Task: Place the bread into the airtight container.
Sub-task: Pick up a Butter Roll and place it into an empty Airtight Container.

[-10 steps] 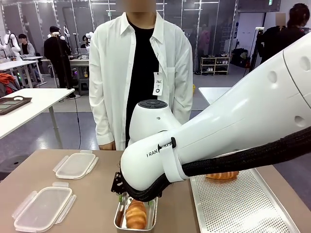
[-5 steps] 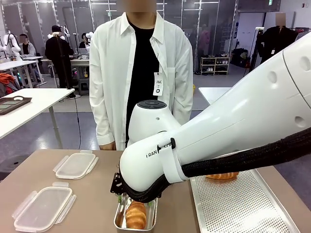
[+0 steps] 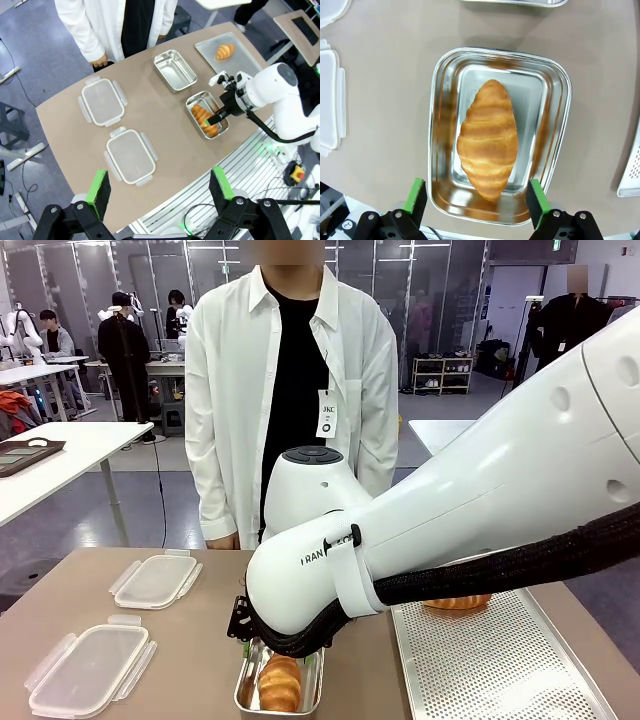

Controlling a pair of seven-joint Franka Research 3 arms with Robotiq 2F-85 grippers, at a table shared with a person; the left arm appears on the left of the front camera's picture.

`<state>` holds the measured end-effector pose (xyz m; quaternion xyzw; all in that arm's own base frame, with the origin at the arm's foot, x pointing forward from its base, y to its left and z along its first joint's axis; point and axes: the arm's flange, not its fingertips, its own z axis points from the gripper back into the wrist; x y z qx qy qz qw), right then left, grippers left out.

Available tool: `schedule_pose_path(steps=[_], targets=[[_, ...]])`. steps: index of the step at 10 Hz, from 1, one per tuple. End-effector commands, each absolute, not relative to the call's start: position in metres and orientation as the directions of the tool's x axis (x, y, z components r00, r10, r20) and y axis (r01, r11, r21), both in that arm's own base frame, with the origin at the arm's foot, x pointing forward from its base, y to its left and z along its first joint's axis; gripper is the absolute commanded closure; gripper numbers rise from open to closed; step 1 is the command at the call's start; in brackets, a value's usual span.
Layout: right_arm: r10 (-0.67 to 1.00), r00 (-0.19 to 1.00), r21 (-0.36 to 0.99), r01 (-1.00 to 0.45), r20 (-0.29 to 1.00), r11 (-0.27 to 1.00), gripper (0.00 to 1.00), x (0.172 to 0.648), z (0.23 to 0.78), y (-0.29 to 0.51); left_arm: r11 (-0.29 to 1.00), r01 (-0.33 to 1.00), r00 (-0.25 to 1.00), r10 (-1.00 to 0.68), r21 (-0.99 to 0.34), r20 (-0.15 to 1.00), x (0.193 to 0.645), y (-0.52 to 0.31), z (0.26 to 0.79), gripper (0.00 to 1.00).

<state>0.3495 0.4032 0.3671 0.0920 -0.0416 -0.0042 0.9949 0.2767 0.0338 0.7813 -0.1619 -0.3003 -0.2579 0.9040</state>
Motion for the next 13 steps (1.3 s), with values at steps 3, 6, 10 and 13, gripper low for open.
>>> schedule_pose_path(steps=[3,6,10,13], targets=[[-0.018,0.996,0.184,0.002,0.085,0.983,0.0,0.349,0.368,0.403,0.805,0.58,0.676,-0.389,-0.126,0.626,0.277,0.035,0.783,0.0],[0.064,0.984,0.163,-0.092,0.169,0.982,0.0,0.353,0.4,0.401,0.805,0.58,0.676,-0.389,-0.126,0.626,0.277,0.035,0.783,0.0],[0.316,0.911,0.09,-0.349,0.265,0.933,0.0,0.337,0.542,0.34,0.805,0.58,0.676,-0.389,-0.126,0.626,0.277,0.035,0.783,0.0],[0.399,0.852,0.011,-0.427,0.339,0.904,0.0,0.33,0.627,0.236,0.805,0.58,0.676,-0.389,-0.126,0.626,0.277,0.035,0.783,0.0]])
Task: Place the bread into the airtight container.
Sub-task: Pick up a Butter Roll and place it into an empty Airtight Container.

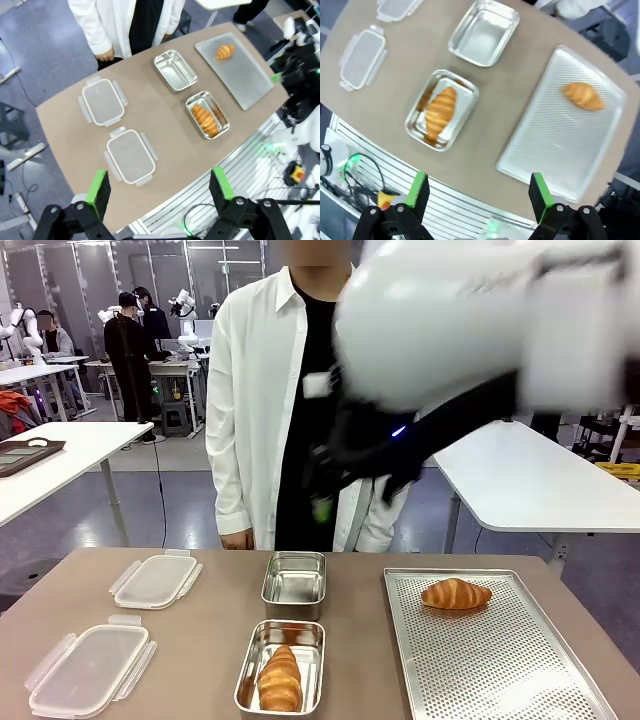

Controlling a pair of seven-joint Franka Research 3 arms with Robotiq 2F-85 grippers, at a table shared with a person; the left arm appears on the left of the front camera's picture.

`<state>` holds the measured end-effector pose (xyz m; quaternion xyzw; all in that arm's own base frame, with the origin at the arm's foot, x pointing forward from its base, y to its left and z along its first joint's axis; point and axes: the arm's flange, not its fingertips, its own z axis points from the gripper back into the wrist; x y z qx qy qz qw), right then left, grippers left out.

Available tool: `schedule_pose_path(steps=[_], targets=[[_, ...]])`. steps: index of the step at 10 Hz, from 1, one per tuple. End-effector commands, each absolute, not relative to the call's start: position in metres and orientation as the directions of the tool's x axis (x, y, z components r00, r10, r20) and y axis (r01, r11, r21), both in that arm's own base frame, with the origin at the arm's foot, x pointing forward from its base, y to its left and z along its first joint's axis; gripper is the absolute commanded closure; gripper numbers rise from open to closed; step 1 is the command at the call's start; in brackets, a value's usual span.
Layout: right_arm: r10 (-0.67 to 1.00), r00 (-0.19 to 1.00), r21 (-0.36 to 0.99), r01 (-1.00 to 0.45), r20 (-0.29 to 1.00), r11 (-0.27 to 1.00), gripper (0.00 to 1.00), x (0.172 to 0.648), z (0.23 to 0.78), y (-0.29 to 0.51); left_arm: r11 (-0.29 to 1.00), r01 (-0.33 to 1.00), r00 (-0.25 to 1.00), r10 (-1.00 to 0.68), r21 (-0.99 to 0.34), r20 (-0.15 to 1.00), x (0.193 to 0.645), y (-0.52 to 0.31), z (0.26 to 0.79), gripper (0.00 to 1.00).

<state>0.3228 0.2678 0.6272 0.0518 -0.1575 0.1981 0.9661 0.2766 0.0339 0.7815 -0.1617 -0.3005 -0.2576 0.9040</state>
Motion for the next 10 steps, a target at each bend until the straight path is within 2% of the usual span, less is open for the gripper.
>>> schedule_pose_path(steps=[1,3,6,7,8,10], targets=[[0.424,0.822,-0.039,-0.444,0.381,0.895,0.0,0.342,0.628,0.205,0.805,0.58,0.676,-0.389,-0.126,0.626,0.277,0.035,0.783,0.0],[0.4,0.847,-0.083,-0.398,0.351,0.914,0.0,0.385,0.622,0.145,0.805,0.58,0.676,-0.389,-0.126,0.626,0.277,0.035,0.783,0.0],[0.533,0.77,-0.076,-0.544,0.351,0.836,0.0,0.442,0.603,0.094,0.805,0.58,0.676,-0.389,-0.126,0.626,0.277,0.035,0.783,0.0],[0.531,0.769,-0.088,-0.538,0.357,0.838,0.0,0.457,0.59,0.08,0.805,0.58,0.676,-0.389,-0.126,0.626,0.277,0.035,0.783,0.0],[0.46,0.749,0.125,-0.576,0.477,0.808,0.0,0.437,0.61,0.044,0.805,0.58,0.676,-0.389,-0.126,0.626,0.277,0.035,0.783,0.0],[0.161,0.786,0.354,-0.437,0.597,0.827,0.0,0.371,0.634,-0.097,0.805,0.58,0.676,-0.389,-0.126,0.626,0.277,0.035,0.783,0.0]])
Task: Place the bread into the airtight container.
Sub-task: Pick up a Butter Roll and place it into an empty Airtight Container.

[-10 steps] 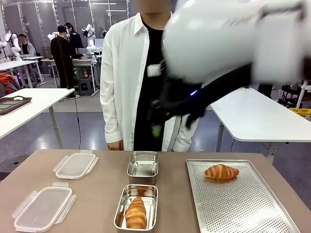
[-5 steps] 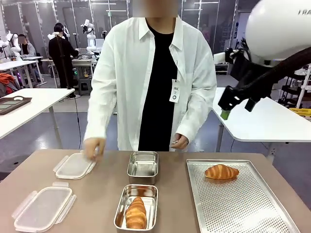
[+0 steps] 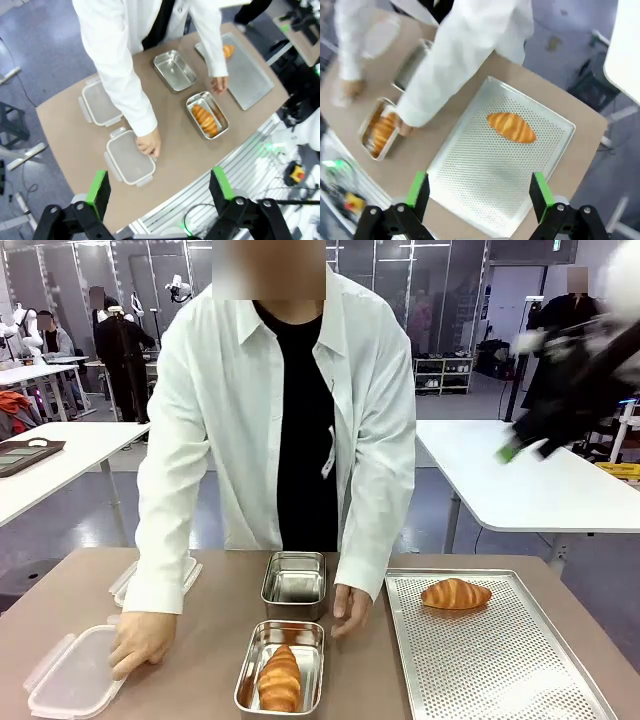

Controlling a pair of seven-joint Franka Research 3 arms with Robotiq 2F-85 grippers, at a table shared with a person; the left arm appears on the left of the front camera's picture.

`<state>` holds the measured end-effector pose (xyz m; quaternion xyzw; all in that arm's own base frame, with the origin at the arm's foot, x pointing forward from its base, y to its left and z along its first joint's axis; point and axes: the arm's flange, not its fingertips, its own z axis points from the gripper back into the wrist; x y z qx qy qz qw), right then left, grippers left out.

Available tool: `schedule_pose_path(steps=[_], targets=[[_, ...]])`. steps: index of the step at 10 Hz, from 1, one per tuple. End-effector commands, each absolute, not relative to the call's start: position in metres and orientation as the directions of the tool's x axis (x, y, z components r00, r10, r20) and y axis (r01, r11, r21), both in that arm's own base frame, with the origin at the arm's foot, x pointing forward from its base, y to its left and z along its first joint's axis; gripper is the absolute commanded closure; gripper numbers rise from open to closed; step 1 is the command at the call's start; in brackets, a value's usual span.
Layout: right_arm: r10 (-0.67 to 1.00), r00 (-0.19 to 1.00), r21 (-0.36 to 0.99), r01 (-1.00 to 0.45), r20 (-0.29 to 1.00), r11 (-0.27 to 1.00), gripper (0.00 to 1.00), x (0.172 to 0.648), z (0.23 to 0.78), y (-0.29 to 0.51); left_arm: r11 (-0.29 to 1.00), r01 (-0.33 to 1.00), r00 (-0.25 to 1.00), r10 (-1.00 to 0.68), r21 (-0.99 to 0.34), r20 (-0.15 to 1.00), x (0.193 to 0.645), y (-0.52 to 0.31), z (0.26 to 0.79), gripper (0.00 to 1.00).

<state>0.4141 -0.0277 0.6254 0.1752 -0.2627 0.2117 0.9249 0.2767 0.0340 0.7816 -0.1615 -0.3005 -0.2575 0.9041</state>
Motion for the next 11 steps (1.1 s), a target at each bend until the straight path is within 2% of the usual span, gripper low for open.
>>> schedule_pose_path(steps=[1,4,5,6,7,11], targets=[[0.06,0.772,0.405,-0.397,0.633,0.824,0.0,0.329,0.632,-0.148,0.805,0.58,0.676,-0.389,-0.126,0.626,0.277,0.035,0.783,0.0],[-0.111,0.748,0.462,-0.28,0.654,0.841,0.0,0.259,0.599,-0.217,0.805,0.58,0.676,-0.389,-0.126,0.626,0.277,0.035,0.783,0.0],[-0.171,0.762,0.506,-0.228,0.625,0.832,0.0,0.249,0.578,-0.228,0.805,0.58,0.676,-0.389,-0.126,0.626,0.277,0.035,0.783,0.0],[-0.237,0.808,0.553,-0.127,0.539,0.823,0.0,0.248,0.548,-0.231,0.805,0.58,0.676,-0.389,-0.126,0.626,0.277,0.035,0.783,0.0],[-0.158,0.754,0.5,-0.249,0.637,0.83,0.0,0.238,0.6,-0.241,0.805,0.58,0.676,-0.389,-0.126,0.626,0.277,0.035,0.783,0.0],[-0.158,0.754,0.5,-0.249,0.637,0.83,0.0,0.238,0.6,-0.241,0.805,0.58,0.676,-0.389,-0.126,0.626,0.277,0.035,0.783,0.0]])
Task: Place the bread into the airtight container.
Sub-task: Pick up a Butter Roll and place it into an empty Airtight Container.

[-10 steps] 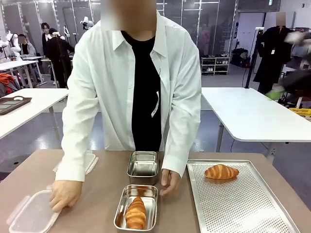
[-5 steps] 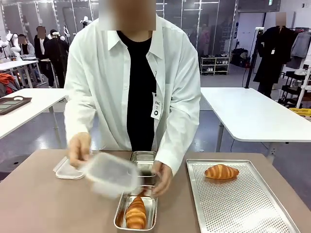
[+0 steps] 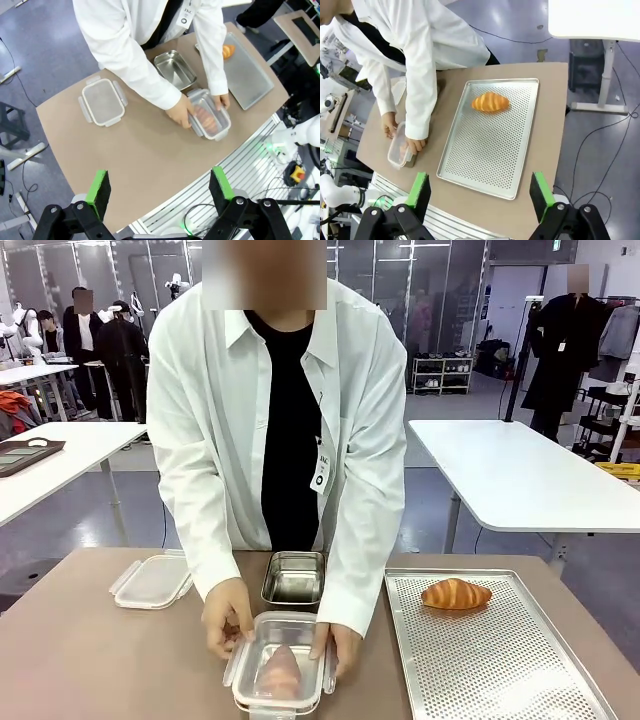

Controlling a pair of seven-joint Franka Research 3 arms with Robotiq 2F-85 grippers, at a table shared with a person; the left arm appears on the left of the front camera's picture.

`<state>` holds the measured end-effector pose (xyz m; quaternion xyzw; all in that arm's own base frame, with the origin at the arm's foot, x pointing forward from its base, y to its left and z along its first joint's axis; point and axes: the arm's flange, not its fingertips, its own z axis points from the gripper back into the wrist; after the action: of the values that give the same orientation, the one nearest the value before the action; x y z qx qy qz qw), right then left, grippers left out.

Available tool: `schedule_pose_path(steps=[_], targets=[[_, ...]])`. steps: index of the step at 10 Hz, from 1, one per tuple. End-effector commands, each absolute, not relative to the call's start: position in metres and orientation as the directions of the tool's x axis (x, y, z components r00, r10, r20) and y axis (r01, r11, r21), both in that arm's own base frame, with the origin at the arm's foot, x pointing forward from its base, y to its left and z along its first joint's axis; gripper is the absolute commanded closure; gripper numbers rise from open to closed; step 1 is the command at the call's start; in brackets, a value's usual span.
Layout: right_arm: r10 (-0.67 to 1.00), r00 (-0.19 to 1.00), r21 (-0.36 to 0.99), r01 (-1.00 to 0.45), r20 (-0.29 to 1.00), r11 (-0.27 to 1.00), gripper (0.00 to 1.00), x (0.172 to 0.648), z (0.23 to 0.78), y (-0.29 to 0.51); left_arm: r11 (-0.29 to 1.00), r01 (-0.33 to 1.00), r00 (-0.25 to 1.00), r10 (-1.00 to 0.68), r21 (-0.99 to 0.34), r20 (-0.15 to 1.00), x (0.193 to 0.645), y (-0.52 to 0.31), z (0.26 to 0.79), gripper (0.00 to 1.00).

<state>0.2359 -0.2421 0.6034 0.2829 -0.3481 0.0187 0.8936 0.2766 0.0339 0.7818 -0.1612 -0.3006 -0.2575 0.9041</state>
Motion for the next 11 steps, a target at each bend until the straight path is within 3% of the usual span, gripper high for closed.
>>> schedule_pose_path(steps=[1,11], targets=[[-0.158,0.754,0.5,-0.249,0.637,0.83,0.0,0.2383,0.6001,-0.2407,0.805,0.58,0.676,-0.389,-0.126,0.626,0.2766,0.0347,0.783,0.0],[-0.158,0.754,0.5,-0.249,0.637,0.83,0.0,0.2383,0.6001,-0.2407,0.805,0.58,0.676,-0.389,-0.126,0.626,0.2766,0.0347,0.783,0.0]])
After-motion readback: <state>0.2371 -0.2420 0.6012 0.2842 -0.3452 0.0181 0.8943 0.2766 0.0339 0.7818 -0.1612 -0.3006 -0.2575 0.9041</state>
